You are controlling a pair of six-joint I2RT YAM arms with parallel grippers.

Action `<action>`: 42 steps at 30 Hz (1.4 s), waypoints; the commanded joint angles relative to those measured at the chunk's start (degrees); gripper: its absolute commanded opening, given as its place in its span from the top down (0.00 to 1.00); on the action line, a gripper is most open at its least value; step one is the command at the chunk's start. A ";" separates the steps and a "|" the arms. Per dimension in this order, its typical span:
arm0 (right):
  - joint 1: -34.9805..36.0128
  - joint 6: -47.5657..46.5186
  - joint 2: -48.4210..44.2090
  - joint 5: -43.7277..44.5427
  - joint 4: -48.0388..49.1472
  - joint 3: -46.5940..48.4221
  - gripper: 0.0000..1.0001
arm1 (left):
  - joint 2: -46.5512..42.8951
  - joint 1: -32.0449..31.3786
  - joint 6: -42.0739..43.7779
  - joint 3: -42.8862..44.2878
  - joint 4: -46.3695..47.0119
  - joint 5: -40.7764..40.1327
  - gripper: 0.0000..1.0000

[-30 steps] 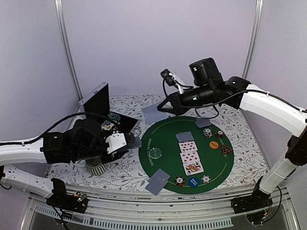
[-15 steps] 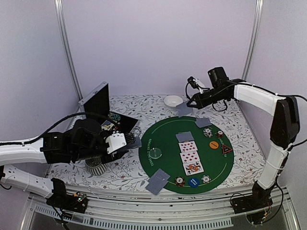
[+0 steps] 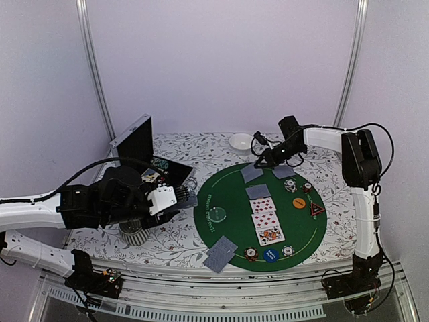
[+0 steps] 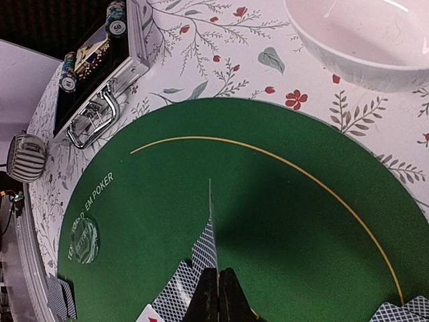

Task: Distribute texas hold em gaming equipment
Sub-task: Distribute the poker card in the community card area.

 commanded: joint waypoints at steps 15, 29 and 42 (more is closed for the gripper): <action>-1.62 -4.07 8.05 3.82 -2.93 4.15 0.98 | 0.25 0.12 0.29 0.02 1.14 0.16 0.48; -1.58 -4.62 9.65 5.54 -4.39 5.68 0.98 | 0.35 0.11 0.37 0.02 1.14 -0.01 0.48; -1.63 -4.20 10.15 3.96 -4.14 6.14 0.91 | 0.41 0.13 0.46 0.02 1.10 -0.10 0.48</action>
